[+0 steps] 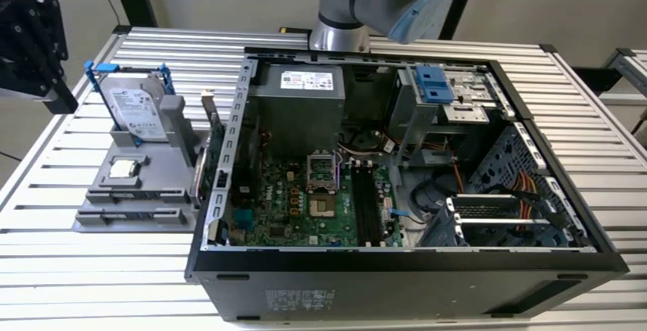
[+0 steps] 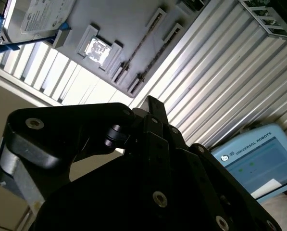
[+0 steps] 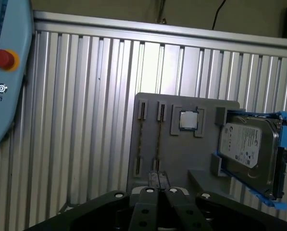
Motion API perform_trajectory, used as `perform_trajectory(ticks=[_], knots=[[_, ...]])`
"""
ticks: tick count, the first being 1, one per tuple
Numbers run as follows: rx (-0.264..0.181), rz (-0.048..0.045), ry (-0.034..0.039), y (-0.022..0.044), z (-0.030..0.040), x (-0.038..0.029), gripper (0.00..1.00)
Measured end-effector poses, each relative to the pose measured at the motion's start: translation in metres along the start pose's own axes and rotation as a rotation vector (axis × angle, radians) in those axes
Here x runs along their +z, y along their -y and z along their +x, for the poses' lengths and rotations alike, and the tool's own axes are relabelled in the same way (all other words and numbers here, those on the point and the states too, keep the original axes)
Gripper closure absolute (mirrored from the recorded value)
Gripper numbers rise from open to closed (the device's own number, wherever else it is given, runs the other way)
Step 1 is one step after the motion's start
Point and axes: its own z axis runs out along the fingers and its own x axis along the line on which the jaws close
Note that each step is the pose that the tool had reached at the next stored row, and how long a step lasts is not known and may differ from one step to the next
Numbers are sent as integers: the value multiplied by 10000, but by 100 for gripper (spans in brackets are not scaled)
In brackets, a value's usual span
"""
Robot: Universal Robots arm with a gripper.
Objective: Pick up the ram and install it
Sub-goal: 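Pick up the ram and move it above insertion slot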
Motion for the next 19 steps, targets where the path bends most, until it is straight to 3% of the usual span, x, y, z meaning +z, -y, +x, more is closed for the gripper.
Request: perform_trajectory(ticks=[16, 17, 19], knots=[[-70, -2, -1, 0, 0, 0, 100], [-74, -2, -1, 0, 0, 0, 0], [-85, -2, -1, 1, 1, 0, 0]])
